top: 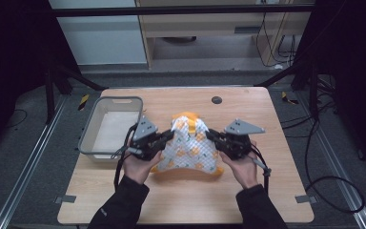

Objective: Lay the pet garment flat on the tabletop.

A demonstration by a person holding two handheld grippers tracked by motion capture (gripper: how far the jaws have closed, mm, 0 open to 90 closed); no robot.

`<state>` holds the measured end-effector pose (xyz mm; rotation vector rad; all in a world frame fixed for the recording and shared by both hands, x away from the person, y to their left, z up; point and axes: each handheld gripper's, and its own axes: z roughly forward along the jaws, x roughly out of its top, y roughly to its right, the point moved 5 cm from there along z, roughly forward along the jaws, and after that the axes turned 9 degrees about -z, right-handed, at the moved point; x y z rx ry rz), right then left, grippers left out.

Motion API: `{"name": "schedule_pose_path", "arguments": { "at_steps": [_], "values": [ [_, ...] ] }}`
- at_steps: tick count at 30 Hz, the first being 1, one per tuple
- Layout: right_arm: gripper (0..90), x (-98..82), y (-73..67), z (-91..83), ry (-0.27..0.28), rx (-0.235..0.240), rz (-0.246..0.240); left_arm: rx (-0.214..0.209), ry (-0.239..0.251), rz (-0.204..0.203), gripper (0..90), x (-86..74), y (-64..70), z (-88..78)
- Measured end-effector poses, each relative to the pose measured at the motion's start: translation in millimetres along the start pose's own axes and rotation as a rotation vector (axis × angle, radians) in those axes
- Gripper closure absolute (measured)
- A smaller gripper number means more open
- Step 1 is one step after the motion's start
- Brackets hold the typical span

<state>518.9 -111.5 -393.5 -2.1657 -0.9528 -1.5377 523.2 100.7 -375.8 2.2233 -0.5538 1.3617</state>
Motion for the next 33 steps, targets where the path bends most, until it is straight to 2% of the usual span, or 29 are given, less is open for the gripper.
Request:
{"name": "schedule_pose_path", "arguments": {
  "at_steps": [1, 3, 4, 5, 7, 10, 13, 18, 22, 26, 33],
  "values": [
    [81.6, -0.9, 8.4, 11.0, -0.004, -0.029, 0.017, 0.036, 0.01, -0.029, 71.6, 2.0, -8.3, 11.7],
    [73.9, -6.7, 24.3, 32.2, -0.028, -0.122, 0.03, 0.099, 0.008, -0.076, 51.7, 1.9, -25.3, 30.6],
    [70.8, -11.8, 31.4, 40.3, -0.05, -0.168, 0.03, 0.123, -0.012, -0.093, 46.1, -0.2, -33.2, 36.0],
    [68.6, -17.1, 36.7, 46.1, -0.072, -0.195, 0.039, 0.148, -0.024, -0.105, 42.6, -2.6, -39.6, 38.0],
    [64.7, -24.1, 42.0, 48.7, -0.091, -0.214, 0.04, 0.145, -0.022, -0.118, 37.6, -7.9, -47.7, 35.3],
    [58.4, -27.9, 43.5, 39.8, -0.083, -0.209, 0.006, 0.148, -0.018, -0.108, 36.2, -15.0, -54.9, 23.3],
    [53.4, -29.3, 45.5, 25.6, -0.079, -0.197, -0.012, 0.133, -0.01, -0.096, 34.2, -19.6, -58.2, 9.5],
    [46.0, -32.0, 45.4, 0.2, -0.085, -0.17, -0.051, 0.121, -0.045, -0.053, 33.5, -30.2, -59.4, -11.3],
    [41.2, -42.2, 41.6, -15.9, -0.096, -0.131, -0.055, 0.106, -0.068, -0.034, 33.0, -44.7, -57.5, -22.0],
    [38.3, -59.2, 37.8, -26.1, -0.114, -0.11, -0.06, 0.097, -0.115, -0.004, 32.9, -65.1, -53.4, -23.3],
    [37.2, -97.0, 31.5, -30.2, -0.151, -0.066, -0.016, 0.071, -0.182, 0.001, 33.0, -100.1, -48.8, -10.5]
  ]
}}
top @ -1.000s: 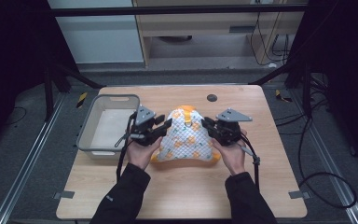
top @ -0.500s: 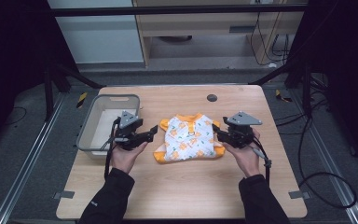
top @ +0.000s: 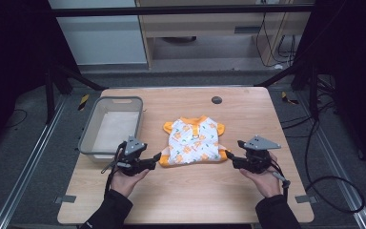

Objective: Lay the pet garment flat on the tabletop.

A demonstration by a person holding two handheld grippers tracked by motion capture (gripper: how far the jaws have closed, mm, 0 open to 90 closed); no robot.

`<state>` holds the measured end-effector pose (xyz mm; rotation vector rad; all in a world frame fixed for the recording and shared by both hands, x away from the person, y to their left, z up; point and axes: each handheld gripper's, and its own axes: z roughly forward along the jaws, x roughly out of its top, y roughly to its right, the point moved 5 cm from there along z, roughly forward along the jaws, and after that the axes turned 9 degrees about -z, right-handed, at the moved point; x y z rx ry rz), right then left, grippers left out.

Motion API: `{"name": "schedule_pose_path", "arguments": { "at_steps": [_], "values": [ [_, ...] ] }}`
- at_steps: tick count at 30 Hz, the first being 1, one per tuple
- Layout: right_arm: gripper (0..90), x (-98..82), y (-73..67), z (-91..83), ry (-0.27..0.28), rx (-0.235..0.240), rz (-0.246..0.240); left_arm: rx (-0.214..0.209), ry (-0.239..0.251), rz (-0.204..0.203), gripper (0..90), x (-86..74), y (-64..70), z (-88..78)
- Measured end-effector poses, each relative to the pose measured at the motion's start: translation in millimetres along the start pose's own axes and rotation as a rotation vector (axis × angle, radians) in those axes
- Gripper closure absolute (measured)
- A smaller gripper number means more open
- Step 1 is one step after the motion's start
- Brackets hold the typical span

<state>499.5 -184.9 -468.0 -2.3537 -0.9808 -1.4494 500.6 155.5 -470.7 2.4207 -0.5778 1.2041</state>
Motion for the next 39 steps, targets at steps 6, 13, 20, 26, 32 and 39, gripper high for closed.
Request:
{"name": "schedule_pose_path", "arguments": {
  "at_steps": [6, 13, 20, 26, 32, 39],
  "values": [
    [39.7, -25.2, -9.3, 15.9, -0.07, 0.039, -0.002, -0.005, -0.082, 0.047, 34.9, -18.8, 8.0, 24.6],
    [42.4, -31.9, -19.0, 40.6, -0.117, 0.084, -0.026, -0.014, -0.126, 0.086, 38.5, -26.1, 15.8, 39.2],
    [51.2, -34.9, -21.7, 57.4, -0.152, 0.091, -0.065, -0.025, -0.168, 0.092, 52.5, -32.2, 16.7, 51.3],
    [76.5, -34.1, -21.1, 58.1, -0.161, 0.089, -0.083, -0.051, -0.193, 0.098, 76.2, -33.6, 20.8, 53.8],
    [84.2, -23.6, -23.0, 45.2, -0.121, 0.135, -0.054, -0.112, -0.156, 0.051, 83.1, -23.6, 21.5, 38.3],
    [84.7, -7.2, -28.9, 5.5, -0.037, 0.194, -0.026, -0.207, -0.102, 0.03, 83.3, -10.6, 33.0, -4.8]
  ]
}}
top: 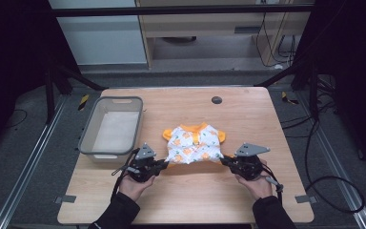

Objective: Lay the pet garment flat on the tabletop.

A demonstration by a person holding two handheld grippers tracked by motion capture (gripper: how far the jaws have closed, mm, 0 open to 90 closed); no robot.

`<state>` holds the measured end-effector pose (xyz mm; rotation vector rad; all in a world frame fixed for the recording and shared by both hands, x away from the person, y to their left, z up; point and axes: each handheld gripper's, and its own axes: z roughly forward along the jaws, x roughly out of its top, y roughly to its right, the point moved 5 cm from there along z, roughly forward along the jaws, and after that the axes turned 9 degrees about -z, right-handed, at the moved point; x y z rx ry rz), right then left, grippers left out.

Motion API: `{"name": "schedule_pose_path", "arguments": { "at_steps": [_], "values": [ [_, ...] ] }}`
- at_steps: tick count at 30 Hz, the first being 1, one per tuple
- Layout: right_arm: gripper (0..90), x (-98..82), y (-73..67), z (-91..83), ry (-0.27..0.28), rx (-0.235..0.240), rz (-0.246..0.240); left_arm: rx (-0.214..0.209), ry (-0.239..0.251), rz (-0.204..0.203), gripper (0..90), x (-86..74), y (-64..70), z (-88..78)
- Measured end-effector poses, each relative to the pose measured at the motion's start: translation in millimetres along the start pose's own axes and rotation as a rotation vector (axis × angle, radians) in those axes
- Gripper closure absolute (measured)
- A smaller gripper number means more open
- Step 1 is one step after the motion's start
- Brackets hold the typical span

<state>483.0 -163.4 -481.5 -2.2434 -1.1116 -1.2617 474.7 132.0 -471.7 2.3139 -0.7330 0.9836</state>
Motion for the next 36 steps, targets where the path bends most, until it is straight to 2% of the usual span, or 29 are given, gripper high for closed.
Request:
{"name": "schedule_pose_path", "arguments": {
  "at_steps": [4, 6, 8, 11, 15, 17, 20, 23, 26, 28, 31, 36],
  "values": [
    [84.6, 7.2, -11.4, -22.0, 0.033, 0.027, 0.011, -0.031, 0.028, 0.019, 83.2, 1.7, 15.6, -21.8],
    [84.5, 11.2, -15.8, -29.2, 0.042, 0.041, 0.017, -0.043, 0.026, 0.017, 83.0, 2.3, 19.2, -26.4],
    [84.3, 15.6, -16.1, -30.3, 0.042, 0.048, 0.036, -0.031, 0.024, 0.005, 82.7, 5.8, 17.1, -24.6],
    [83.2, 19.7, -6.9, -15.8, 0.002, 0.023, 0.082, 0.011, 0.012, -0.059, 81.3, 12.9, 2.5, -8.5],
    [79.3, 17.0, 14.1, 21.1, -0.067, -0.038, 0.155, 0.101, 0.001, -0.148, 75.6, 18.5, -27.8, 21.3],
    [77.6, 12.0, 24.3, 38.6, -0.087, -0.078, 0.162, 0.119, 0.005, -0.188, 71.5, 17.9, -41.2, 32.5],
    [72.7, 3.5, 33.0, 56.0, -0.102, -0.128, 0.168, 0.137, 0.0, -0.21, 63.4, 14.6, -51.7, 40.7],
    [66.5, 3.7, 33.6, 56.5, -0.087, -0.151, 0.149, 0.135, 0.024, -0.185, 51.9, 13.9, -49.7, 35.3],
    [60.4, 9.8, 32.9, 43.6, -0.043, -0.163, 0.12, 0.133, 0.052, -0.15, 43.5, 14.8, -45.1, 22.8],
    [57.9, 13.9, 32.4, 31.8, -0.01, -0.16, 0.12, 0.132, 0.066, -0.127, 40.4, 13.9, -42.6, 13.4],
    [55.2, 14.1, 30.7, 15.2, 0.019, -0.152, 0.108, 0.119, 0.065, -0.116, 37.5, 7.7, -40.3, 1.7],
    [50.6, -4.9, 24.9, 0.6, -0.01, -0.127, 0.092, 0.124, 0.035, -0.086, 37.6, -10.0, -37.8, -6.2]
  ]
}}
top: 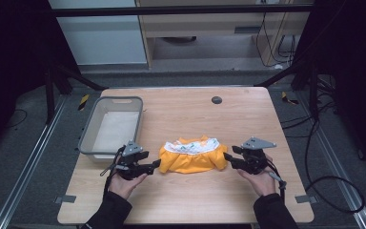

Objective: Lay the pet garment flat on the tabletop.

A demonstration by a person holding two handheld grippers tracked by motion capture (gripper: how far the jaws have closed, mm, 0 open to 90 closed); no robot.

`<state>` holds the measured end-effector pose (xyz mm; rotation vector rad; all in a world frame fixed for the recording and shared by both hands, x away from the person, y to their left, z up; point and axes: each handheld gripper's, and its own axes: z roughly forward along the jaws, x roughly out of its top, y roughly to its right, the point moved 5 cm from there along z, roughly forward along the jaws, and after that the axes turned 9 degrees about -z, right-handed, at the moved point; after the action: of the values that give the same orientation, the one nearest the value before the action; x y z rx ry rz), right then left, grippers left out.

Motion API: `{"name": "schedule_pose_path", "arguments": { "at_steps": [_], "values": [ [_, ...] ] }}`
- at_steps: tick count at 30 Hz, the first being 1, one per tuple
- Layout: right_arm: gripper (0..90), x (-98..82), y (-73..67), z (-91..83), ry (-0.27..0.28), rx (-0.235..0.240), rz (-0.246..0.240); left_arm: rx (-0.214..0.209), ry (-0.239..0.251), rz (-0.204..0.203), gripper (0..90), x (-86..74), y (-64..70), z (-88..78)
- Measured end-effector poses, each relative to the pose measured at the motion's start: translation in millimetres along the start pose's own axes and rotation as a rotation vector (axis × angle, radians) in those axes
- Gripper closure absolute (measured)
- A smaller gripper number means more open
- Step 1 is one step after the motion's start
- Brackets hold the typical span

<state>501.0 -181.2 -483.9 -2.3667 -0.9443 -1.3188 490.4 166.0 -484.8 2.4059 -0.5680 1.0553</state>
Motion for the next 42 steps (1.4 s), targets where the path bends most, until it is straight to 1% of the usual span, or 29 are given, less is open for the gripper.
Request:
{"name": "schedule_pose_path", "arguments": {
  "at_steps": [2, 4, 6, 7, 8, 9, 11, 13, 14, 15, 16, 17, 18, 19, 20, 21, 22, 26, 28, 30, 32, 34, 36, 39, 40, 42],
  "values": [
    [49.3, -9.9, -1.4, -0.6, -0.015, 0.007, -0.002, -0.004, -0.018, 0.005, 38.9, -7.0, 1.1, 2.1],
    [47.2, -18.9, -3.9, 1.8, -0.034, 0.021, 0.009, 0.004, -0.039, 0.018, 40.4, -12.6, 2.3, 7.1],
    [45.6, -25.3, -6.6, 7.2, -0.053, 0.032, 0.009, 0.018, -0.073, 0.03, 42.3, -16.0, 3.3, 14.0],
    [44.8, -27.0, -8.2, 10.5, -0.064, 0.04, 0.008, 0.026, -0.084, 0.044, 43.3, -16.8, 3.4, 16.9],
    [44.1, -27.8, -9.1, 14.0, -0.071, 0.042, -0.002, 0.031, -0.084, 0.047, 44.5, -17.0, 3.6, 19.5],
    [43.9, -27.9, -10.2, 17.4, -0.076, 0.045, 0.0, 0.027, -0.086, 0.046, 47.6, -17.1, 3.8, 21.8],
    [44.0, -27.0, -10.6, 24.7, -0.08, 0.053, 0.004, 0.033, -0.086, 0.045, 50.0, -16.8, 3.9, 25.7],
    [44.5, -25.7, -11.6, 31.8, -0.084, 0.066, 0.02, 0.035, -0.094, 0.043, 54.3, -17.1, 3.2, 29.2],
    [45.8, -26.0, -11.8, 35.5, -0.089, 0.069, 0.016, 0.033, -0.095, 0.039, 56.8, -17.2, 2.7, 31.2],
    [48.8, -26.6, -12.1, 38.4, -0.099, 0.072, 0.013, 0.028, -0.107, 0.037, 61.7, -17.5, 2.1, 32.6],
    [54.2, -27.5, -12.3, 40.5, -0.112, 0.069, 0.007, 0.024, -0.111, 0.031, 66.3, -17.7, 1.5, 33.8],
    [63.2, -28.4, -12.5, 41.2, -0.124, 0.061, 0.001, 0.009, -0.121, 0.024, 71.8, -18.1, 1.5, 34.7],
    [71.9, -28.5, -13.2, 40.5, -0.138, 0.072, 0.005, -0.012, -0.126, 0.011, 78.5, -18.3, 1.9, 34.9],
    [77.9, -28.0, -13.5, 38.5, -0.137, 0.081, 0.009, -0.021, -0.128, 0.011, 83.4, -18.1, 2.2, 33.7],
    [81.9, -26.6, -13.9, 35.2, -0.13, 0.087, 0.007, -0.027, -0.123, 0.012, 86.5, -17.3, 3.3, 32.1],
    [83.5, -24.6, -14.1, 31.2, -0.12, 0.092, 0.0, -0.037, -0.119, 0.014, 87.4, -16.2, 4.0, 29.1],
    [84.0, -22.5, -15.1, 26.7, -0.108, 0.098, 0.003, -0.043, -0.112, 0.013, 87.8, -15.0, 5.0, 25.5],
    [84.4, -15.3, -21.7, 5.2, -0.065, 0.127, -0.015, -0.085, -0.07, 0.017, 88.6, -9.2, 11.9, 5.4],
    [84.3, -12.0, -26.1, -7.1, -0.043, 0.139, -0.014, -0.117, -0.052, 0.018, 88.7, -7.6, 16.4, -8.6],
    [84.1, -8.9, -31.7, -19.8, -0.016, 0.162, -0.011, -0.148, -0.034, 0.015, 88.7, -8.3, 21.6, -22.8],
    [83.8, -7.9, -38.2, -30.9, -0.002, 0.186, -0.01, -0.164, -0.027, 0.015, 88.8, -11.3, 25.8, -35.0],
    [83.3, -10.0, -45.6, -40.3, 0.002, 0.211, -0.004, -0.178, -0.043, 0.011, 88.7, -18.4, 29.4, -43.6],
    [82.7, -15.1, -52.9, -47.7, -0.011, 0.232, -0.006, -0.182, -0.069, 0.01, 88.7, -29.4, 33.1, -48.7],
    [82.0, -28.9, -63.6, -53.9, -0.044, 0.255, -0.007, -0.172, -0.115, 0.015, 88.5, -48.1, 38.9, -51.0],
    [81.6, -35.0, -67.1, -54.6, -0.07, 0.26, -0.009, -0.168, -0.126, 0.018, 88.4, -53.5, 40.5, -50.9],
    [79.7, -46.2, -71.8, -54.3, -0.109, 0.251, -0.026, -0.152, -0.151, 0.032, 88.0, -62.6, 42.8, -48.2]
  ]
}}
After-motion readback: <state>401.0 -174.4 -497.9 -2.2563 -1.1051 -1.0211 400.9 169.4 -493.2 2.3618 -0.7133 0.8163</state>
